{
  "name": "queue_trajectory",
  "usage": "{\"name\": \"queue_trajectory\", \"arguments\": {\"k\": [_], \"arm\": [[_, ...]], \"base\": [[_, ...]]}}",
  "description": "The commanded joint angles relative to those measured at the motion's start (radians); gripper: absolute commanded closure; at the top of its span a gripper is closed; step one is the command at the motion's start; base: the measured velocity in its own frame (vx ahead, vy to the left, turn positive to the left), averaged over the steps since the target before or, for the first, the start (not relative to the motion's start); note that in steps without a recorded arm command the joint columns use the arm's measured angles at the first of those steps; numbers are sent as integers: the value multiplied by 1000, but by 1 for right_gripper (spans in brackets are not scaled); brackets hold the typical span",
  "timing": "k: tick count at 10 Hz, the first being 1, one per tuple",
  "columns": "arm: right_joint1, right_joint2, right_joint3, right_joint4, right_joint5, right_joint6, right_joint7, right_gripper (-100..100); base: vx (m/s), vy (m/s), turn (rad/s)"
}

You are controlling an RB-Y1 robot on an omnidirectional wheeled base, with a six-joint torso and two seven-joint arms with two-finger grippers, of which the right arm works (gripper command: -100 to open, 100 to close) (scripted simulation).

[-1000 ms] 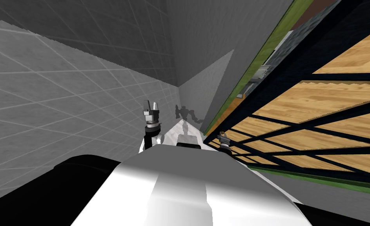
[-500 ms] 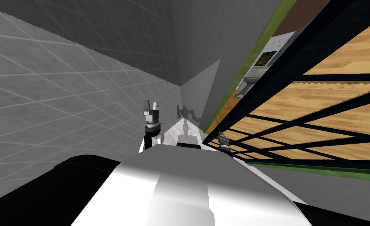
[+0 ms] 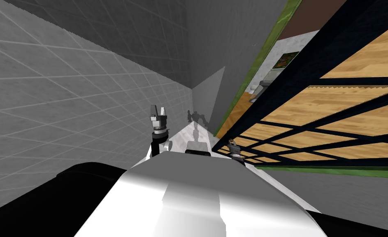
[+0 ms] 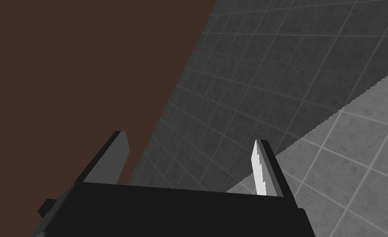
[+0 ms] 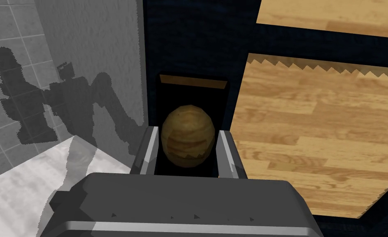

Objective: Pull the door open

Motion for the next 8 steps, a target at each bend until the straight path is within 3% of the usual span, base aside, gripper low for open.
{"name": "queue_trajectory", "arguments": {"k": [1,2,3,8], "arm": [[18,-15,17,-14,9,-12,-16,100],[10,-9,12,-4,7,-11,-12,100],[26,-23,32,0,17,-37,-31,100],[62,-66,78,11,42,-108,-81,100]], "base": [[-220,-26,69],[-101,-3,14],[-161,-20,162],[-245,-53,132]]}}
